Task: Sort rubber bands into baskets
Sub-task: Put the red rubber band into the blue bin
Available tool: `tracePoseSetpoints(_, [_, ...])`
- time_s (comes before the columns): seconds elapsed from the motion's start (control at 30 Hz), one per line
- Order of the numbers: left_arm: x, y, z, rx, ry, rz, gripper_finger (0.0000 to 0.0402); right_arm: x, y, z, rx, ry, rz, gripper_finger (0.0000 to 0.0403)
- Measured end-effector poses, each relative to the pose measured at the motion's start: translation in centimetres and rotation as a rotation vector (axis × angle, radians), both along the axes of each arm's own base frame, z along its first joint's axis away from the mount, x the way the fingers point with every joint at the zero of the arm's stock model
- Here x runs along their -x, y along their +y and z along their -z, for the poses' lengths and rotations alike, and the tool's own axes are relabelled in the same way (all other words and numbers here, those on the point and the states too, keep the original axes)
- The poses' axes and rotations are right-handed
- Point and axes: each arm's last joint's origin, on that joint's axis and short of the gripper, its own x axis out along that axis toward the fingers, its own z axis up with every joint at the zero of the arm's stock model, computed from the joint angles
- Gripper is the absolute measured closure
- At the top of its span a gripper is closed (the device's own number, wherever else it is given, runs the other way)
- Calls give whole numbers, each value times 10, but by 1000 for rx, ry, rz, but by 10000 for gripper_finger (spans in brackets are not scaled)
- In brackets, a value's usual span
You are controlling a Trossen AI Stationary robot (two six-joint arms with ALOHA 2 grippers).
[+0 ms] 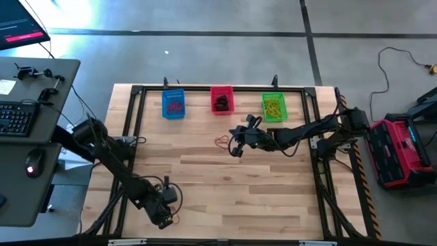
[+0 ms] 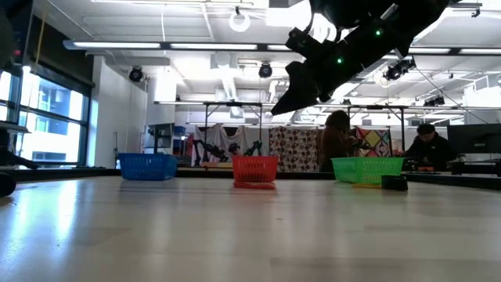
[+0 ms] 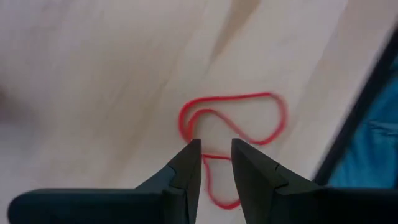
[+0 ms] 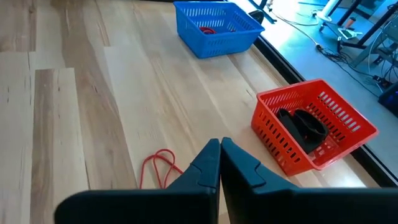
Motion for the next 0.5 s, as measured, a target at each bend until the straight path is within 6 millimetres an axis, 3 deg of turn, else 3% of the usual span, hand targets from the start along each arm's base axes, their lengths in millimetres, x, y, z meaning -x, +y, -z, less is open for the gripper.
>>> tracePoseSetpoints(0.27, [-1, -3, 19, -29, 89, -13, 326, 0, 0, 0, 13, 8, -10, 402])
tracePoseSetpoints(0.5, [1, 0, 17, -58, 76, 12, 390, 0, 0, 0, 12, 7, -9, 402])
